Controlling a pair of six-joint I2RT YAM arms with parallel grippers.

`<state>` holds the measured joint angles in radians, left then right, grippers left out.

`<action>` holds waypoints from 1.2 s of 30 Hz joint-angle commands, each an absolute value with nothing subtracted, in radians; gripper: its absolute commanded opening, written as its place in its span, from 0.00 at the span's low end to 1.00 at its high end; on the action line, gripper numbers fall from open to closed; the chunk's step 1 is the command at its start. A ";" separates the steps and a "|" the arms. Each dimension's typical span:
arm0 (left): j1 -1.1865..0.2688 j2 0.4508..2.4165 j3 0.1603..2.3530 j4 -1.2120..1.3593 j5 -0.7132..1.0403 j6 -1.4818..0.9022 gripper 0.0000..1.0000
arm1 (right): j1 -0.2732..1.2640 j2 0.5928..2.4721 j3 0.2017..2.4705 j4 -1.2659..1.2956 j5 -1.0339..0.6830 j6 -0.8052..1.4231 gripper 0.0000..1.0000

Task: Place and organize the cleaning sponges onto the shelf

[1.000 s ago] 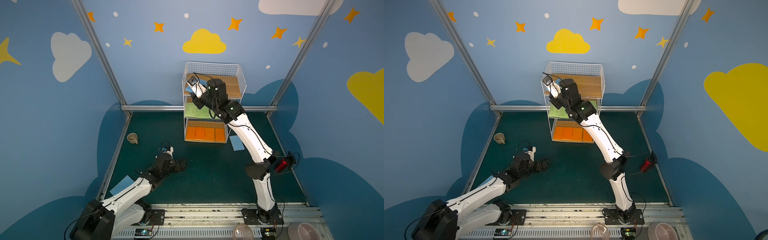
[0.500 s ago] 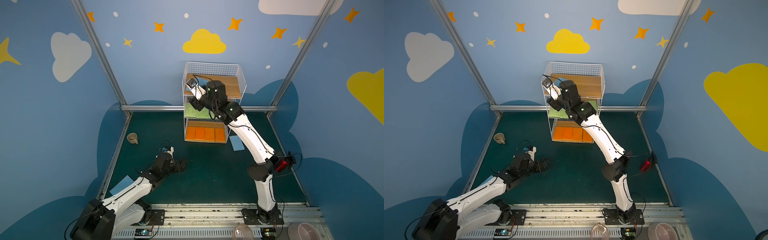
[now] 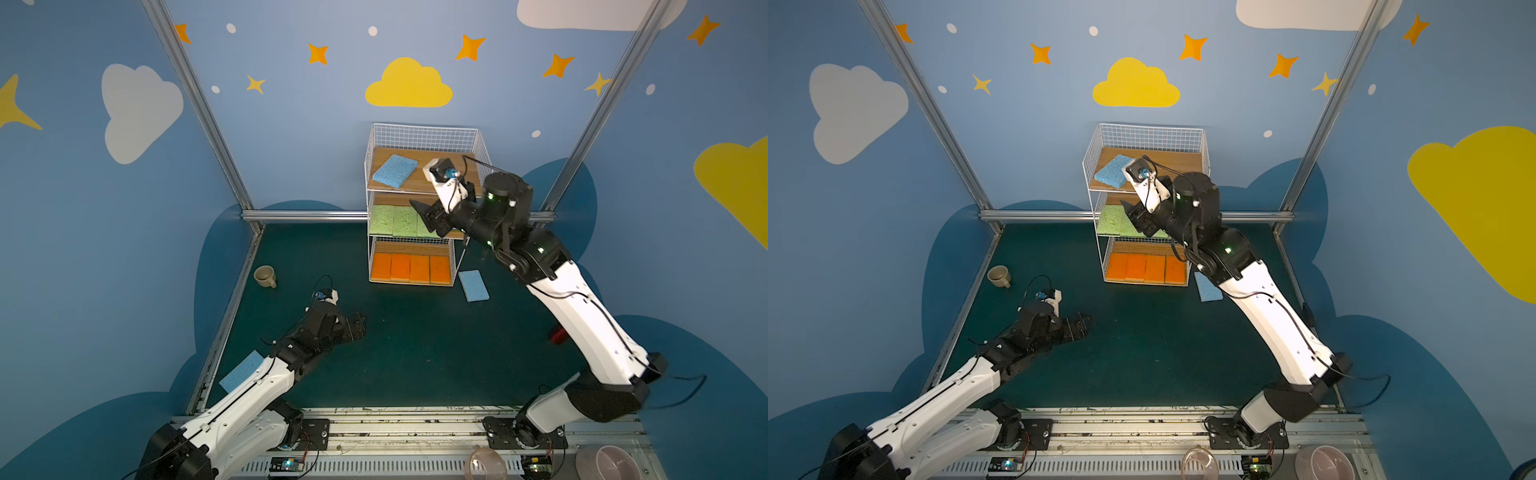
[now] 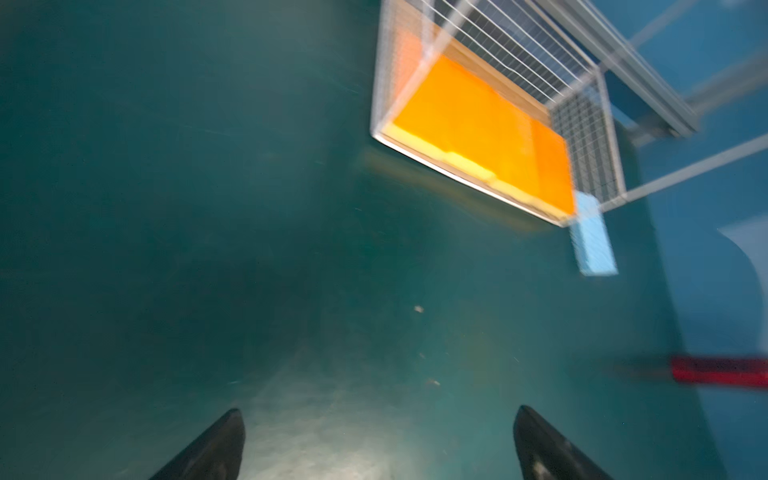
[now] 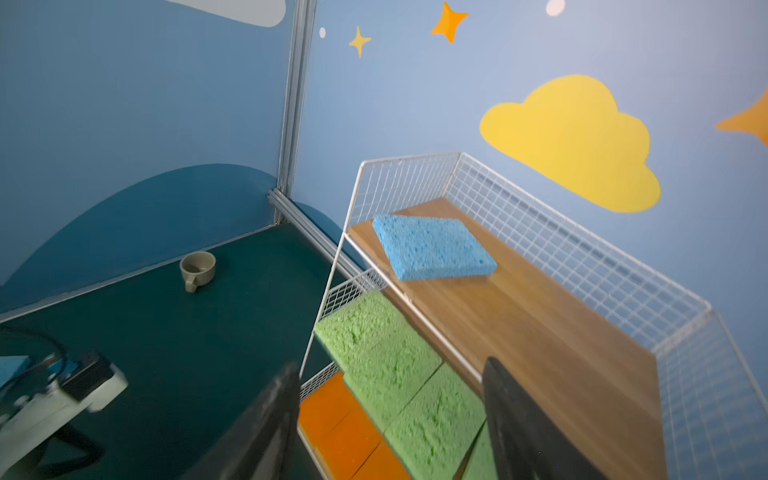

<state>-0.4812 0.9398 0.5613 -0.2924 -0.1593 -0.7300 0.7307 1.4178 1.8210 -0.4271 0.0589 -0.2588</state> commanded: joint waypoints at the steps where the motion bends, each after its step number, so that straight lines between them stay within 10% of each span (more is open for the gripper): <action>1: -0.436 0.966 0.637 -0.541 -0.351 -0.826 1.00 | 0.720 1.323 1.667 -0.404 0.050 -0.104 0.68; 14: -0.037 0.989 0.671 -0.873 -0.442 -0.982 1.00 | 0.721 1.061 0.960 -0.129 -0.189 0.201 0.68; 36: 0.349 1.258 0.655 -0.718 -0.264 -0.898 1.00 | 0.728 1.168 0.772 -0.116 -0.363 0.224 0.70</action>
